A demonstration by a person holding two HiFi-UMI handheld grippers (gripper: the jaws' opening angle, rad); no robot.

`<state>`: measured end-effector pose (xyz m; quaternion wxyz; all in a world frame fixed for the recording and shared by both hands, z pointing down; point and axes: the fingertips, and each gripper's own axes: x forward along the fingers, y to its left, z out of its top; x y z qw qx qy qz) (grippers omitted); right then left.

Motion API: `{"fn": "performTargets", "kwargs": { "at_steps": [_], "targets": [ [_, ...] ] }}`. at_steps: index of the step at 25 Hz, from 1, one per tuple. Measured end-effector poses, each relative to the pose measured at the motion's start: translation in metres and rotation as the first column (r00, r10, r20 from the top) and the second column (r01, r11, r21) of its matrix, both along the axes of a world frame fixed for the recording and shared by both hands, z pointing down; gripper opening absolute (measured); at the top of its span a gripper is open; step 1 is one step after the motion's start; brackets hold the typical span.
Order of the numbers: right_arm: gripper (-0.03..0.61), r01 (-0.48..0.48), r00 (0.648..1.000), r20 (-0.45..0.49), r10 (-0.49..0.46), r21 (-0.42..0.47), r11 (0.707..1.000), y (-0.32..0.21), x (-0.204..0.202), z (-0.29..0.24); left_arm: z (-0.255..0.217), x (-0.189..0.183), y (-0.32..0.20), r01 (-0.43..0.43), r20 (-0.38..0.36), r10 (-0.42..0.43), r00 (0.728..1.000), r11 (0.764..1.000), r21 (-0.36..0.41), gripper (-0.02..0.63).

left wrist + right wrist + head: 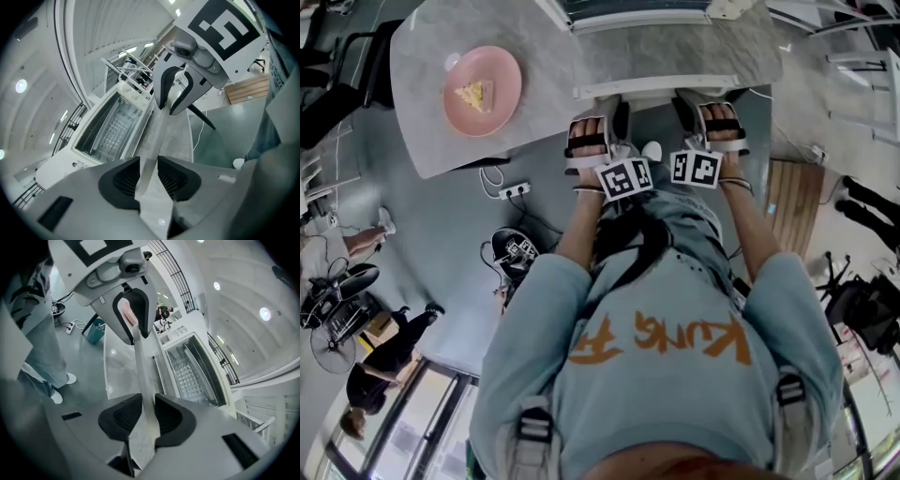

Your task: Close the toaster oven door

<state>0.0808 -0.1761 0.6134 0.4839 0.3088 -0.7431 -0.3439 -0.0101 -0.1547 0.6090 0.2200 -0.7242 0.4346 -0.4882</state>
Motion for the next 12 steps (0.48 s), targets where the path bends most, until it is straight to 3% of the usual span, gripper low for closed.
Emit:
{"fn": "performTargets", "kwargs": {
  "at_steps": [12],
  "targets": [
    [0.083, 0.024, 1.000, 0.008, -0.025, 0.109, 0.994, -0.027, -0.008, -0.058, -0.054, -0.010, -0.029, 0.000, 0.015, -0.001, 1.000, 0.994, 0.111, 0.098]
  ]
}}
